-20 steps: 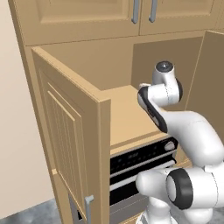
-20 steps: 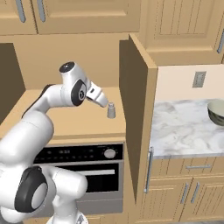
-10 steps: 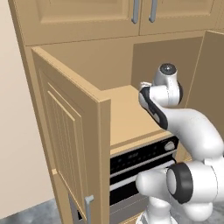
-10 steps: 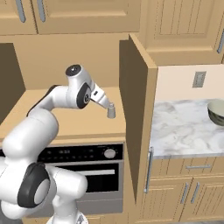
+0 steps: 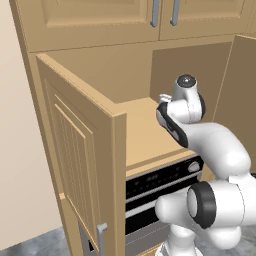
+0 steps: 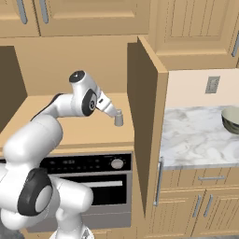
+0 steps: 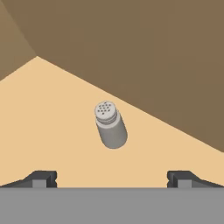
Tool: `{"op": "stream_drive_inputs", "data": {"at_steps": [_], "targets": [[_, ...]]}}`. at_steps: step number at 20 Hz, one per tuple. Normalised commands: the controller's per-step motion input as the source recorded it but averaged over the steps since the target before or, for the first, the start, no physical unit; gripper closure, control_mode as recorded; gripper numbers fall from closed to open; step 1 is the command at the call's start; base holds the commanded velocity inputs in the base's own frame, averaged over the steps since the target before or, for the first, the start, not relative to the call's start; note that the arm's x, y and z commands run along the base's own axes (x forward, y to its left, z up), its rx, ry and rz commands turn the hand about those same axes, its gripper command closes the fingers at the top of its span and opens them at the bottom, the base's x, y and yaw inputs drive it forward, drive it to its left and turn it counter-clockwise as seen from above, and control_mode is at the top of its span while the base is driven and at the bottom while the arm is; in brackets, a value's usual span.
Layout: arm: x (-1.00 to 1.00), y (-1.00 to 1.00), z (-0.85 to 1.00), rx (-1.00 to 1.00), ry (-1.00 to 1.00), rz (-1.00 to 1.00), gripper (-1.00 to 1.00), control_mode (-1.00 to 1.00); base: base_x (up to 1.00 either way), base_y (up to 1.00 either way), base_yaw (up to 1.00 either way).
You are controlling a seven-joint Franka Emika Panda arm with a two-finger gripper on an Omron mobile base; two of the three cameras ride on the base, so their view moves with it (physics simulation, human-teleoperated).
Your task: Retrieve the bottle and the shaker from the cabinet and place them next to the mixing bowl on the counter. Then add garlic from the fridge to the mixing bowl.
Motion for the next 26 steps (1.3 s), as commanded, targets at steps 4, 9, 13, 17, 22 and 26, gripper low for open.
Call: {"op": "stream_drive_inputs", "data": {"at_steps": [4, 9, 13, 17, 22, 26], "targets": [[0.09, -0.07, -0.02, 0.0, 0.0, -0.13, -1.0, -1.0, 0.0, 0.0, 0.0], [0.19, -0.08, -0.12, 0.02, 0.0, -0.07, -1.0, -1.0, 0.0, 0.0, 0.0], [0.24, -0.17, -0.15, 0.02, 0.01, -0.02, -1.0, -1.0, 0.0, 0.0, 0.0], [0.18, -0.26, -0.06, 0.02, 0.05, 0.0, -1.0, -1.0, 0.0, 0.0, 0.0], [0.08, -0.19, 0.0, 0.02, 0.04, 0.0, -1.0, -1.0, 0.0, 0.0, 0.0], [0.07, -0.03, -0.08, 0.0, 0.01, 0.0, -1.0, -1.0, 0.0, 0.0, 0.0]]}}
